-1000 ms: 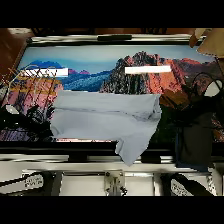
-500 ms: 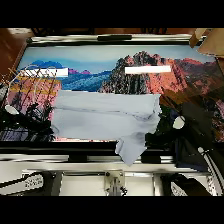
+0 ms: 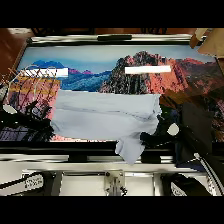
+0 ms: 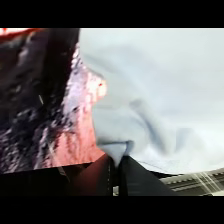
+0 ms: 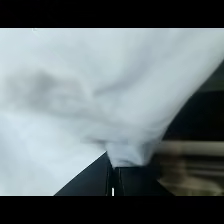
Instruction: Fold the shirts.
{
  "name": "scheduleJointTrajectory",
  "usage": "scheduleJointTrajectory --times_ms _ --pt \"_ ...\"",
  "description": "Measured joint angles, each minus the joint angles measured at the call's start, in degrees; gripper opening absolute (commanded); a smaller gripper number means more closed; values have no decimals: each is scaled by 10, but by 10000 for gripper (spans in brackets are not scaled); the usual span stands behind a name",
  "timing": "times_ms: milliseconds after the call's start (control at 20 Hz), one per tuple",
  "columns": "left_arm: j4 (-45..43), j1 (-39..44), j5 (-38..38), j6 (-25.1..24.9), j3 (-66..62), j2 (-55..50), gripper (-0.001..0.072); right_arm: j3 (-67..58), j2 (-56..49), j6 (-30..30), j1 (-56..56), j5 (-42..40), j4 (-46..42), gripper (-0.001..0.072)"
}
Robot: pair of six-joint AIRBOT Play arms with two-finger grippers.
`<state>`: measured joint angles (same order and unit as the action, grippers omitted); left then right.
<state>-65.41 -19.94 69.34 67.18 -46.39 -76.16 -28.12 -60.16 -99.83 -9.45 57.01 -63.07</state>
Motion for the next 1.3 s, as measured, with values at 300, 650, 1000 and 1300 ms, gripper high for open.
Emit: scheduleJointTrajectory --times_ms 300,650,1000,1300 --pt "68 4 9 -37 -88 -3 34 -139 31 10 64 35 -66 64" --pt "101 63 -35 -1 -281 -119 36 -342 -136 46 103 23 -109 65" --pt "103 91 -40 73 -431 -259 159 -496 -306 60 104 1 -117 387" --pt "104 97 14 87 -459 -290 655 -530 -350 112 116 55 -115 673"
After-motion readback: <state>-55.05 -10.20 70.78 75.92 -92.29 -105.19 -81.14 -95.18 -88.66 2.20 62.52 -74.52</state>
